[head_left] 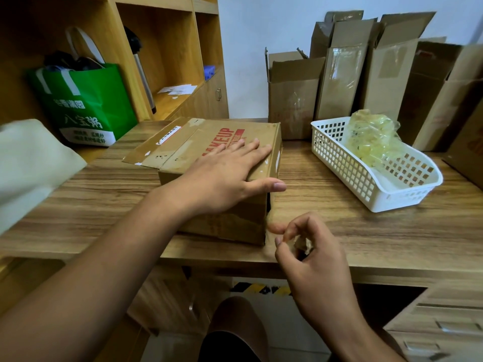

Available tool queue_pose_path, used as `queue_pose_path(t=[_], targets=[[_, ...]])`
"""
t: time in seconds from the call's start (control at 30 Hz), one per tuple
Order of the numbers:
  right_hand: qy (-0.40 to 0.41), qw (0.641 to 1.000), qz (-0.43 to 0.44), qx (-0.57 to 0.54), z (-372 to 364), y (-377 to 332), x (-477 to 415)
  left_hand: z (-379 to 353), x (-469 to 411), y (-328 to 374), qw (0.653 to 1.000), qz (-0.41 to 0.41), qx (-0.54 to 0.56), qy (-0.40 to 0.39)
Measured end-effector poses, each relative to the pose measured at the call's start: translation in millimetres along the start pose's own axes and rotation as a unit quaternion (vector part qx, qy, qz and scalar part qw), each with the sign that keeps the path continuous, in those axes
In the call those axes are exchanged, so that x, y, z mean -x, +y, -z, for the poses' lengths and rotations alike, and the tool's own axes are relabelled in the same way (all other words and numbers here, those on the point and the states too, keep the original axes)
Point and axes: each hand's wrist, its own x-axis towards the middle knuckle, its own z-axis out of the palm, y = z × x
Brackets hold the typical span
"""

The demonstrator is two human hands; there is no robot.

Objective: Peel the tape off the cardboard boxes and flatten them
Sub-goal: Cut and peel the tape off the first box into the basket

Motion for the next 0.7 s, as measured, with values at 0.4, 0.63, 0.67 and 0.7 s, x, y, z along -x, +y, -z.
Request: queue_pose_path(t=[0.4, 0.63, 0.67, 0.7], targets=[[-0.016, 1.0, 0.011, 0.008, -2, -7, 10, 0, 0, 1, 1.0, 0.001, -0.005, -0.002], [-0.035, 0.998, 0.036, 0.038, -7, -14, 20, -3, -2, 0, 1.0, 0.0, -0.007, 0.003], [-0.034, 0.998, 0.036, 0.035, -8, -14, 20, -3, -2, 1, 1.0, 0.0, -0.006, 0.003], [-0.035, 0.998, 0.038, 0.035, -8, -14, 20, -3, -2, 1, 1.0, 0.001, -0.005, 0.004]])
